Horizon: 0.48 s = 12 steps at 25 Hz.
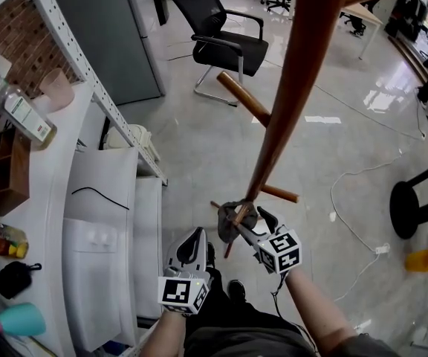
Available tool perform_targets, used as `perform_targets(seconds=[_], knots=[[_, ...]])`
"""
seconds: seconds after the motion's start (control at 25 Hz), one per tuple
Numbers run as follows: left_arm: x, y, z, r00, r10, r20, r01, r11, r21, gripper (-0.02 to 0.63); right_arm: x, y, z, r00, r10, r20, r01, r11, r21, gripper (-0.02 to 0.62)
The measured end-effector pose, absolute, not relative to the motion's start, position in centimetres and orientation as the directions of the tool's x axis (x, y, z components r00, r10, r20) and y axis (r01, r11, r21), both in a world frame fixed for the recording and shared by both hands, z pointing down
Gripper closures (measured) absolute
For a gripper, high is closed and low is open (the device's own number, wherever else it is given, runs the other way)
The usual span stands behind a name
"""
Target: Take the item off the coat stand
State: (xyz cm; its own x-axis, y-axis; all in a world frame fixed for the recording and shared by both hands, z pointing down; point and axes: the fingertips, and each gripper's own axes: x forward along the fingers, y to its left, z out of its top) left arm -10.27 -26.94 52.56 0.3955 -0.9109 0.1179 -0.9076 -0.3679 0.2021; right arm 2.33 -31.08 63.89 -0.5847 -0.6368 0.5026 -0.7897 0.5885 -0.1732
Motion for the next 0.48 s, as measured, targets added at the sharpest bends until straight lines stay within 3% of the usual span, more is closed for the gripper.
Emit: perform_targets(seconds=[0.16, 0.48], knots=[[-10.2, -26.7, 52.4, 0.391, -0.913, 0.114, -0.909, -0.365, 0.201, 0.598, 2.1, -31.1, 64.0, -0.594, -0.625, 0.506, -0.782, 0.597, -0.18, 0.286], [-10.3, -26.3, 52.0, 0.383, -0.917, 0.113, -0.912, -0.356, 0.203, 0.598, 3.2, -30.8, 64.0, -0.568, -0.631, 0.529, -0.797, 0.583, -0.16, 0.478]])
